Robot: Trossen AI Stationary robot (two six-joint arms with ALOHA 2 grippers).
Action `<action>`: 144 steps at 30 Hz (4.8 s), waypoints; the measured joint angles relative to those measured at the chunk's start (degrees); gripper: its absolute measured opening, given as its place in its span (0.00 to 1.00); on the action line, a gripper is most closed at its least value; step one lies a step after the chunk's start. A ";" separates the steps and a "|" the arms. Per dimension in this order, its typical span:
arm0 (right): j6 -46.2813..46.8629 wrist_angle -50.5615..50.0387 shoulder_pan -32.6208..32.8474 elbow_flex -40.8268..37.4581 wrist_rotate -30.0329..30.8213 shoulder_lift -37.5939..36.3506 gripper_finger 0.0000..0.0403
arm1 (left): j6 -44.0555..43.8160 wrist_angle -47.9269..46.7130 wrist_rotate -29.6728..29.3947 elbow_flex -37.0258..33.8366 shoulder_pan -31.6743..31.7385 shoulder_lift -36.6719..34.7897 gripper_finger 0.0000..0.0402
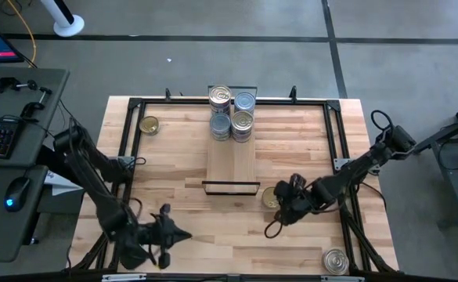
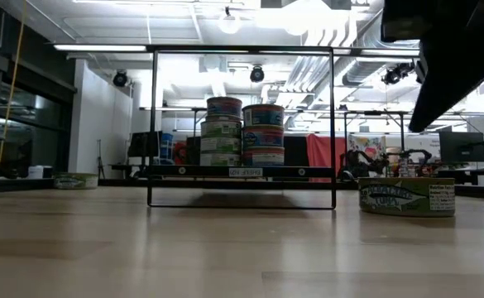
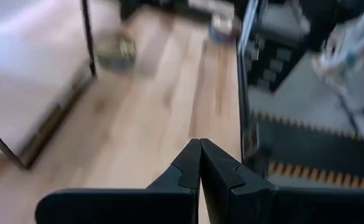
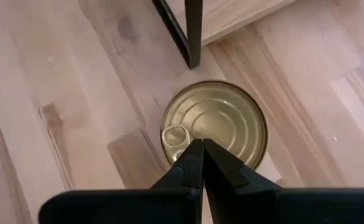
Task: Stack canned seafood by type on shelf
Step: Move the pink and blue tuna can to the bottom middle of the table, then stack the pink and blue tuna cans on top of the pink and blue tuna can
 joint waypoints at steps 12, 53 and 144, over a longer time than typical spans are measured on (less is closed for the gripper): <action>-9.91 0.23 -0.26 0.00 -10.66 1.90 0.00 | 11.71 3.87 -9.43 0.01 -0.16 -16.72 0.00; 45.77 18.59 30.58 -10.45 -39.70 1.05 0.00 | 23.72 3.48 -12.66 -0.06 2.77 -22.43 0.00; -26.49 20.47 4.44 22.92 -6.04 24.67 0.00 | 26.70 29.52 30.16 0.41 21.98 30.88 0.00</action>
